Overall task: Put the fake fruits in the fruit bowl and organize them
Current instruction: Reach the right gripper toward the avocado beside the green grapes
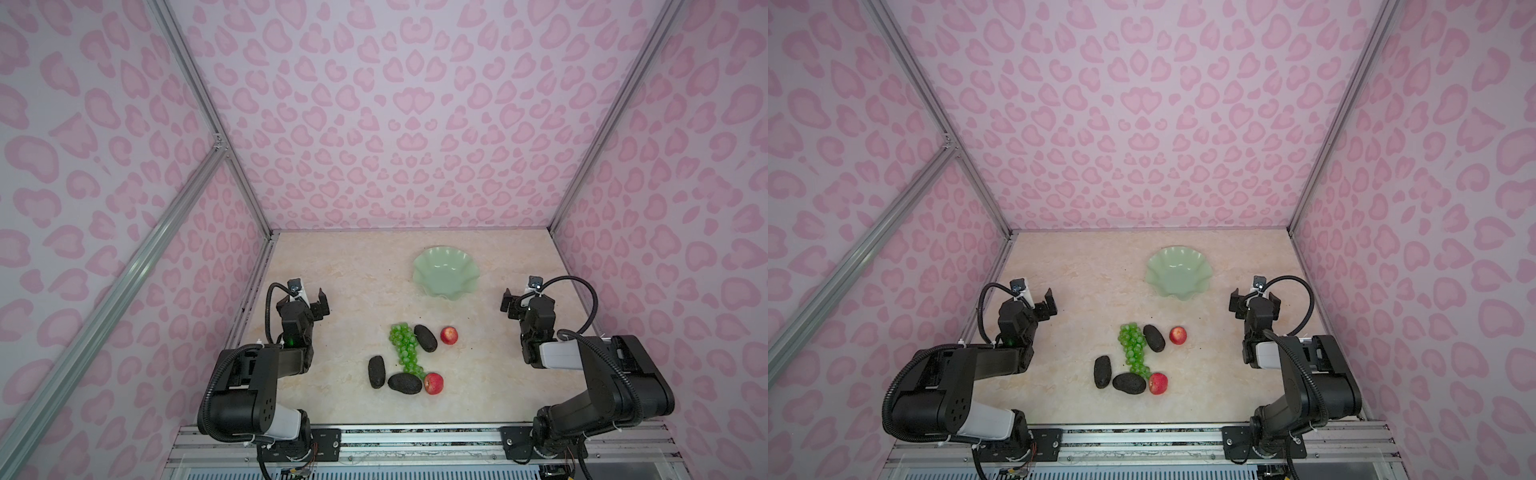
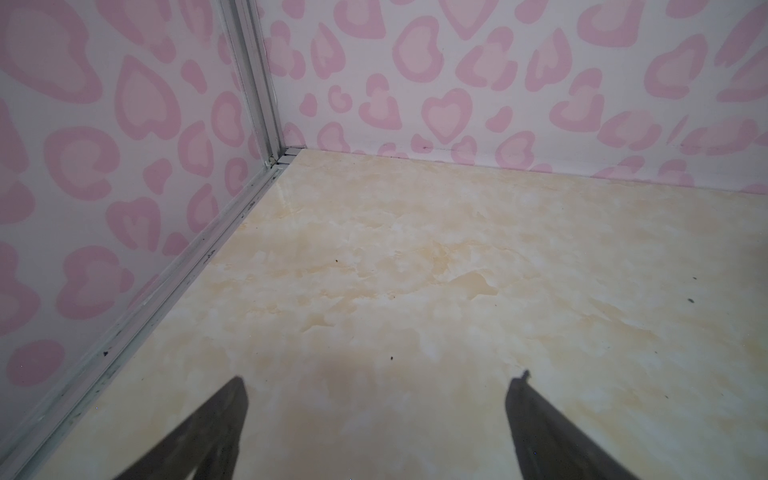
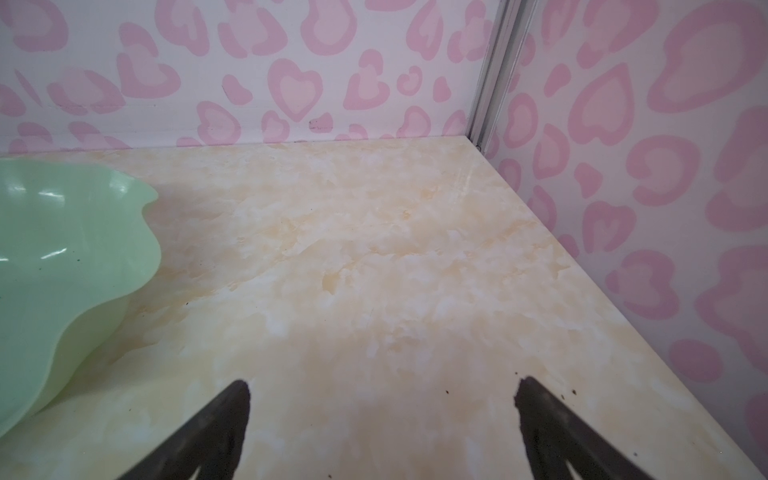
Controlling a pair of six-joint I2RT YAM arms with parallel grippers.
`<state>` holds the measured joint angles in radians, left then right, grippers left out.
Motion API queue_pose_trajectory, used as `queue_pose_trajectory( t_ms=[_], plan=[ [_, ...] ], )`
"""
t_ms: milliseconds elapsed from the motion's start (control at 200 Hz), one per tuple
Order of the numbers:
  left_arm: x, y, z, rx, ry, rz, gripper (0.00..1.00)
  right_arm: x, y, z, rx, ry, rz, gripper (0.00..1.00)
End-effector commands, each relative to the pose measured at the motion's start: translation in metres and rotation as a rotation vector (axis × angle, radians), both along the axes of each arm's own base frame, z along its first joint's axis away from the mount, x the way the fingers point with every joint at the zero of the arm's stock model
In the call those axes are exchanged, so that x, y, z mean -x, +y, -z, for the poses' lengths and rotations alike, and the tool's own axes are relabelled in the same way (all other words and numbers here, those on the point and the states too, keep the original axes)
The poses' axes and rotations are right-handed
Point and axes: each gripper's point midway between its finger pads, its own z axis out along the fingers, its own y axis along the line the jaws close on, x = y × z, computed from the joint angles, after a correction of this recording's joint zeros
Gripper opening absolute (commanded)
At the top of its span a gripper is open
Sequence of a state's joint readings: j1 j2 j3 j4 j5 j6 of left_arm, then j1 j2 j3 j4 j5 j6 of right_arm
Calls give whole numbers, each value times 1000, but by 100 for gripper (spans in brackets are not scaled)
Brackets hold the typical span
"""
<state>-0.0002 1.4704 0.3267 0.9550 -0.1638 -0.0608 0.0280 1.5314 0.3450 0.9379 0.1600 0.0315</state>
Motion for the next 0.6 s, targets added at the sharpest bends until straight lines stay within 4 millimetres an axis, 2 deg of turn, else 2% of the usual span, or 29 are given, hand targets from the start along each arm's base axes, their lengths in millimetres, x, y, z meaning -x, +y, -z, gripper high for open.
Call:
queue_pose_trajectory(
  t_ms=[0, 50, 135, 220, 270, 310, 385, 460, 480, 535, 595],
  plan=[
    [-1, -1, -7, 6, -28, 4, 98, -1, -2, -3, 4, -10, 10, 100],
    [-2, 0, -9, 6, -31, -1, 98, -1, -2, -3, 5, -12, 10, 100],
    [-6, 2, -21, 2, 7, -13, 98, -2, -6, -16, 9, -32, 42, 100],
    [-4, 9, -48, 0, -4, -70, 100, -8, -8, -47, 19, 9, 69, 100],
    [0, 13, -68, 60, -51, -108, 100, -12, -2, -73, -60, 6, 78, 100],
    [4, 11, -84, 106, -76, -106, 100, -17, 10, -96, -186, -25, 42, 100],
    [9, 4, -110, 193, -85, -87, 99, -20, 29, -118, -378, -41, -14, 100],
    [18, 1, -128, 274, -75, -95, 98, -21, 56, -124, -436, -3, -167, 100],
    [20, 0, -134, 290, -80, -90, 98, -20, 63, -124, -443, 6, -202, 97],
    [32, -4, -135, 316, -46, -76, 98, -14, 83, -124, -471, 48, -281, 91],
    [45, -7, -140, 328, -51, -62, 98, -2, 104, -119, -417, 129, -323, 86]
  ],
)
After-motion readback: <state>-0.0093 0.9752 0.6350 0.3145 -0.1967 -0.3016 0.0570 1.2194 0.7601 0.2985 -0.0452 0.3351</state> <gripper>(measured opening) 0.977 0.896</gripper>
